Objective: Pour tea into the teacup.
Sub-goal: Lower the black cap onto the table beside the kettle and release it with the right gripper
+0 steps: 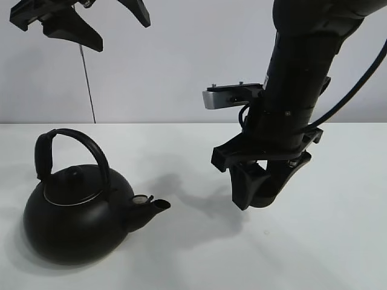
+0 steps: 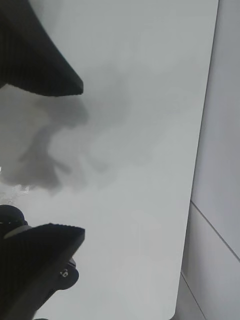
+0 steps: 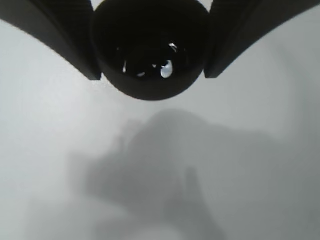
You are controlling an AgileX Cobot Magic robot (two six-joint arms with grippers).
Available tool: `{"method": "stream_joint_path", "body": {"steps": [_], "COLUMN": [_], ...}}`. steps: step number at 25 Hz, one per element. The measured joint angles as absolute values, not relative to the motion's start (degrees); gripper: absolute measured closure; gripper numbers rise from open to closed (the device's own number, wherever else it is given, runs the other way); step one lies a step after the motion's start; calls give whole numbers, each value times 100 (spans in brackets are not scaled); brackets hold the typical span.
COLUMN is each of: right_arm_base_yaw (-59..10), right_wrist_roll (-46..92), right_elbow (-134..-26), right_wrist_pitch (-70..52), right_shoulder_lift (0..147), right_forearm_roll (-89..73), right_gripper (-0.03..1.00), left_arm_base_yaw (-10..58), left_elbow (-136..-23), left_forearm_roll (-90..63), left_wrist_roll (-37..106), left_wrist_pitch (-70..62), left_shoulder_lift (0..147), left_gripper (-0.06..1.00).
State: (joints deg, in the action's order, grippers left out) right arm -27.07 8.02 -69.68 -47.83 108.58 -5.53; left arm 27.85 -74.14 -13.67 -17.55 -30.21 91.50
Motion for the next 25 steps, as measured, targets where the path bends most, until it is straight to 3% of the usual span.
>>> {"method": "stream_joint_path", "body": {"steps": [11, 25], "right_arm_base_yaw": [-2709, -3543], "right_wrist_roll": [4837, 5099], "right_elbow": [-7099, -7105], "right_wrist_pitch": [-5422, -4720], "right_shoulder_lift": [10832, 10976], "right_forearm_roll": [-1886, -1856], "right_gripper": [57, 57], "left_arm_base_yaw": [2785, 2785], "left_elbow": [-7414, -7414], "left_forearm_roll": [-1367, -1367], "left_wrist_roll": [-1755, -1755], "left_wrist_pitch": [-3021, -3021], "left_shoulder_lift": [9150, 9150], "left_gripper": [42, 42]}}
